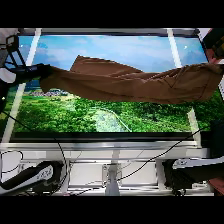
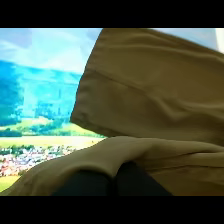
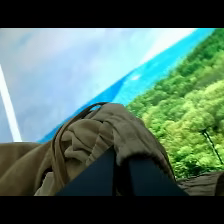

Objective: Fold the clothes and pants, and hang the long-sleeved shirts on hangers.

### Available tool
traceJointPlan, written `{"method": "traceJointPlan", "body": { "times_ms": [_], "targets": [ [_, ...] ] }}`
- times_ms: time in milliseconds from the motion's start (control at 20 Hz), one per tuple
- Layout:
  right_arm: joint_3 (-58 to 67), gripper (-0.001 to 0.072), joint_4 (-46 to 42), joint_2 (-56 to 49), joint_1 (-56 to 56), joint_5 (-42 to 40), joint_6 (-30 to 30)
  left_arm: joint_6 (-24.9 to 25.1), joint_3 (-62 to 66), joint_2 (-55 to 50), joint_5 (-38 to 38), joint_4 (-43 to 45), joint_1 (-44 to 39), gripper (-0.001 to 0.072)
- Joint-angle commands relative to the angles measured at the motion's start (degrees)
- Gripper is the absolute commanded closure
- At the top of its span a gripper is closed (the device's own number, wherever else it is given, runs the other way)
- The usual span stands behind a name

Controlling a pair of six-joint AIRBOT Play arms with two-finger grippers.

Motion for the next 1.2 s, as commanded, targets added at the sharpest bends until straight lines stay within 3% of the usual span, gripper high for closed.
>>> {"method": "traceJointPlan", "body": {
  "times_ms": [0, 450, 850, 900, 950, 1000, 1050, 1150],
  "targets": [
    [-1.3, 0.0679, -2.4, -5.0, 4.6, -4.3, 1.6, -1.3, 0.0, -5.5, -1.2, 2.6, -0.4, 0.0682],
    [-1.3, 0.0679, -2.6, -10.4, 17.3, -39.2, 1.6, -1.5, 0.0, -11.7, 14.2, 2.3, -1.0, 0.0682],
    [-1.3, 0.0675, -3.9, -11.8, 17.5, -40.6, 1.5, -1.7, 0.0, -11.8, 15.6, 2.3, 0.0, 0.0682],
    [-1.3, 0.0588, -3.9, -12.0, 17.5, -40.3, 1.5, -1.7, 0.0, -11.9, 15.6, 2.3, 0.0, 0.0681],
    [-1.3, 0.0321, -3.9, -11.9, 17.5, -39.4, 1.5, -1.7, 0.0, -12.1, 15.6, 2.4, 0.0, 0.0681],
    [-1.3, 0.0010, -3.9, -11.9, 17.2, -38.9, 1.5, -1.7, 0.0, -12.3, 15.5, 2.4, -0.1, 0.0645],
    [-1.3, 0.0028, -3.9, -11.8, 16.9, -38.3, 1.5, -1.6, 0.0, -12.5, 15.5, 2.4, -0.1, 0.0480],
    [-1.1, 0.0032, -4.7, -11.1, 15.1, -34.9, 1.5, -1.6, 0.0, -12.6, 15.5, 2.4, 0.0, 0.0072]
  ]
}}
